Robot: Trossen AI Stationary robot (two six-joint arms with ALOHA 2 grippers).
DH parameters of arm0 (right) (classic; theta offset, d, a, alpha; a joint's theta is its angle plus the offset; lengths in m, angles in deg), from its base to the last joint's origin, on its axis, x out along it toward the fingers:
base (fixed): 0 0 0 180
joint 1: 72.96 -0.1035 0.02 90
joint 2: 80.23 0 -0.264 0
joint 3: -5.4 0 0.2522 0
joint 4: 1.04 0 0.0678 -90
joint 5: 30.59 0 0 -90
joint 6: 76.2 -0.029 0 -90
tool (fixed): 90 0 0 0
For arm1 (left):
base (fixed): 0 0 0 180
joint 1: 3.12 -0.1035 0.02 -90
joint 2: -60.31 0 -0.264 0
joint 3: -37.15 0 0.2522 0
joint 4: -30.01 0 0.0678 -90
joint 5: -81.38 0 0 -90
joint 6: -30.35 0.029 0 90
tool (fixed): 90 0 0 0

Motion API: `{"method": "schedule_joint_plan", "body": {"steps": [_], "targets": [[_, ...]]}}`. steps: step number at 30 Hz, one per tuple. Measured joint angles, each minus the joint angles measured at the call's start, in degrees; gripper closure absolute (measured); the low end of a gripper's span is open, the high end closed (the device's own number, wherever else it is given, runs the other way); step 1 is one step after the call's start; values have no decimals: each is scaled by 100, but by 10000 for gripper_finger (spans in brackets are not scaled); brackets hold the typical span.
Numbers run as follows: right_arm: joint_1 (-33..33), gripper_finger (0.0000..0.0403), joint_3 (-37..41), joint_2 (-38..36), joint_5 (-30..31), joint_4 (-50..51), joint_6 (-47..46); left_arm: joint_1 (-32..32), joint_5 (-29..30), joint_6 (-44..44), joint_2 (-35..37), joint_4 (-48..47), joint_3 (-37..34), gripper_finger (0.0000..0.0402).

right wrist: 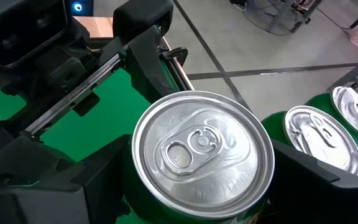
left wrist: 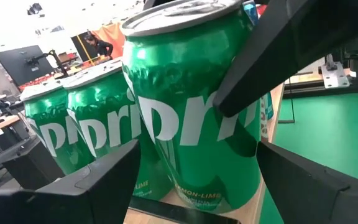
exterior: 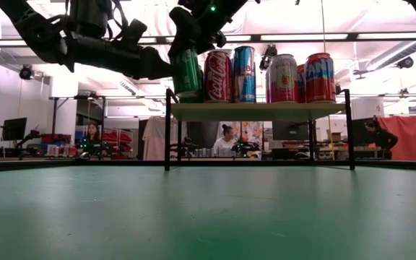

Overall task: Place canned beverage on shelf
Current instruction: Put the green soda can aligned with the green soda can on the shelf

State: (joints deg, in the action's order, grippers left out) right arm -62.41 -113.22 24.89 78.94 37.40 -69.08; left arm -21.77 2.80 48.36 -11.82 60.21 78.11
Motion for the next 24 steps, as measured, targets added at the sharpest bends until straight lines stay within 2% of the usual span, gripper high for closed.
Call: {"method": "schedule_joint_plan", "body": {"steps": [4,10,18,24], "targets": [[0,105,10,0,0,1,-2,0,2,35,85,-116,0,96],[0,74,17,0,0,0,-51,0,6,100,332,-499,0,97],[0,87,19,11,1,1,-61,0,11,102,609,-825,0,97],[0,81,19,121,13,-5,-30,0,12,125,771,-1035,0,97]]}}
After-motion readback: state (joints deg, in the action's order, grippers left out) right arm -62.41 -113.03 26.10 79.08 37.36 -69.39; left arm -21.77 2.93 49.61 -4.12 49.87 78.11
